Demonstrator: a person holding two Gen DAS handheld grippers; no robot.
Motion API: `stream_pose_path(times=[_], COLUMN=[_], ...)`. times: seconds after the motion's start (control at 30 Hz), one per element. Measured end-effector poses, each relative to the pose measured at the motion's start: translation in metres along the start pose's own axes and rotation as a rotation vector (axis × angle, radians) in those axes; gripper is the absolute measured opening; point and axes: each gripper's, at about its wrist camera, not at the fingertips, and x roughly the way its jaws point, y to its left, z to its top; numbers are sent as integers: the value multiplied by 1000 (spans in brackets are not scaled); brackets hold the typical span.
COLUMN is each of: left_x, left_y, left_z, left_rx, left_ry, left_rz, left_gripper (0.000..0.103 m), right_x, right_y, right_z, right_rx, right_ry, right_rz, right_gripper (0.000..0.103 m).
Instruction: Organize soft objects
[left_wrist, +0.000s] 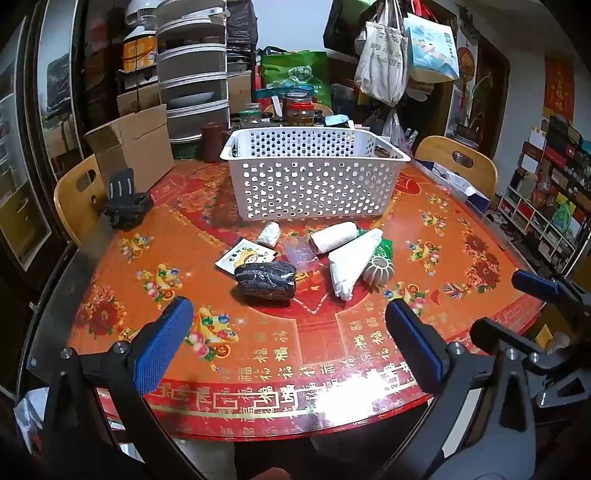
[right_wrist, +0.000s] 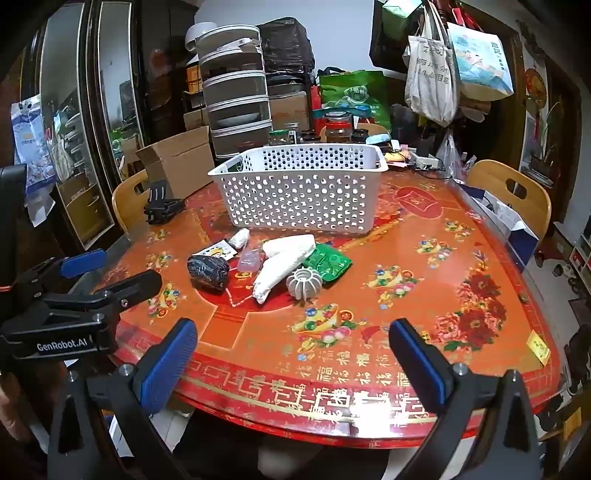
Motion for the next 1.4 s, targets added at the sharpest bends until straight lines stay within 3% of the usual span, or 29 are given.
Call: stream_pose_path(times=[1.4], left_x=[-4], left_y=[4], left_z=[-3], left_rx=[-33], left_ry=[9], left_rz=[-24], left_gripper=[103], right_x=[4], right_y=[-4], right_z=[-3], right_rx=[10], right_ry=[16], right_rz=[1], right_gripper=[103])
